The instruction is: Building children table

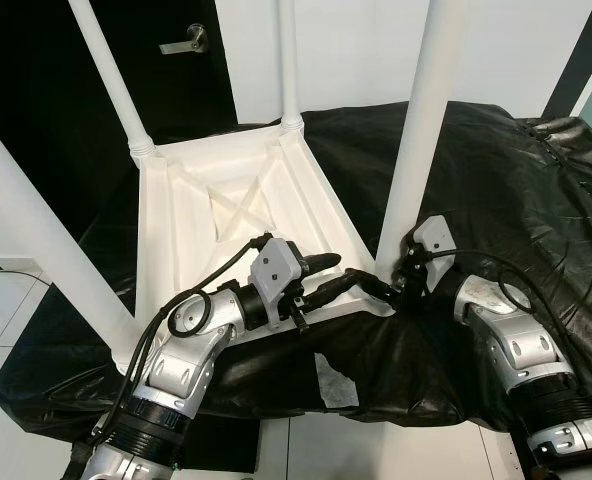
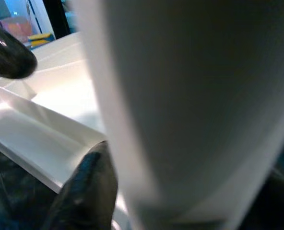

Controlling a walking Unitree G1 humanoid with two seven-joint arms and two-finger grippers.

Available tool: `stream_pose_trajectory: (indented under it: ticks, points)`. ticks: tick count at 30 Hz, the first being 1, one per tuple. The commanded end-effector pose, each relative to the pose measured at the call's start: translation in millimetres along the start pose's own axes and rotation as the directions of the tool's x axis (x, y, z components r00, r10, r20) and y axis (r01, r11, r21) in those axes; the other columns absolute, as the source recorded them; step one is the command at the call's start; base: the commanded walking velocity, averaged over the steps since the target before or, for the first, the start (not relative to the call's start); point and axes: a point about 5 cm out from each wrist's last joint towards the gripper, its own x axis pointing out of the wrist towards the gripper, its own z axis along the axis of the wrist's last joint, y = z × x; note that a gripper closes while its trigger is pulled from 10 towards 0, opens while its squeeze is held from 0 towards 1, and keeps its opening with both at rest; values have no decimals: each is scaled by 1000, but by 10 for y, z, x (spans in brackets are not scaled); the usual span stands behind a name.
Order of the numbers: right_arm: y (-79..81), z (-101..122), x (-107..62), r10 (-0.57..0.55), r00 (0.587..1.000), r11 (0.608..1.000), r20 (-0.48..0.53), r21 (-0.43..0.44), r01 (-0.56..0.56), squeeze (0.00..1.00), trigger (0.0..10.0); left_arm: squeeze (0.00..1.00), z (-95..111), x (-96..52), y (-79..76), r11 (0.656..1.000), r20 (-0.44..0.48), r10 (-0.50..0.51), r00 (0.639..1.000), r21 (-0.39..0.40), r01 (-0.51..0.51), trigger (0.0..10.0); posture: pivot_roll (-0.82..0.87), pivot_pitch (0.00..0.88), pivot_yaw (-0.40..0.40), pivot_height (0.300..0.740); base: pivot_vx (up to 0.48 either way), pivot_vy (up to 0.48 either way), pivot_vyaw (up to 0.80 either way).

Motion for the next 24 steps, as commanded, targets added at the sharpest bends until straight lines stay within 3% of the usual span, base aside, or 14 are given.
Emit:
stream_pose_trajectory:
  ticks: [1, 8, 14, 17, 18, 19, 21, 22, 23, 24]
  points:
    - [45, -46, 22, 46, 999, 999, -26, -3, -46, 0, 0, 0, -15, -16, -43, 999, -12, -35, 999, 1, 35, 10000, -54, 0, 32, 740, 0, 0, 0]
    - [69, -156, -49, 46, 997, 999, -62, 33, -44, 0, 0, 0, -24, -17, -62, 1000, -10, -31, 999, -5, 31, 10000, -72, 0, 37, 740, 0, 0, 0]
    - [77, -227, -105, -57, 994, 997, -95, 52, 62, 0, 0, 0, -18, 16, -50, 999, -5, -35, 999, -6, 35, 10000, -94, 0, 45, 740, 0, 0, 0]
    - [65, -276, -125, -285, 949, 953, -135, 63, 295, 0, 0, 0, -19, 37, -40, 999, -1, -37, 999, -10, 37, 10000, -116, 0, 55, 740, 0, 0, 0]
    - [86, -276, -125, -308, 942, 945, -135, 70, 319, 0, 6627, 0, -15, 38, -40, 999, 1, -37, 999, -11, 37, 10000, -123, 0, 58, 740, 0, 0, 0]
    - [86, -276, -125, -308, 942, 945, -135, 70, 319, 0, 6627, 0, -15, 38, -40, 999, 1, -37, 999, -11, 37, 10000, -123, 0, 58, 740, 0, 0, 0]
    - [141, -297, -121, -422, 893, 893, -156, 97, 439, 0, 10000, 0, -19, 53, -39, 999, 1, -40, 999, -12, 40, 10000, -128, 0, 61, 740, 0, 0, 0]
    - [162, -312, -124, -479, 861, 858, -173, 114, 501, 0, 10000, 0, -20, 61, -41, 999, 1, -42, 999, -12, 42, 10000, -127, 0, 61, 740, 0, 0, 0]
    - [162, -312, -124, -479, 861, 858, -173, 114, 501, 0, 10000, 0, -20, 61, -41, 999, 1, -42, 999, -12, 42, 10000, -127, 0, 61, 740, 0, 0, 0]
    - [201, -343, -139, -599, 773, 758, -209, 165, 632, 0, 10000, 0, -17, 74, -47, 999, 3, -45, 999, -13, 45, 10000, -121, 0, 60, 740, 0, 0, 0]
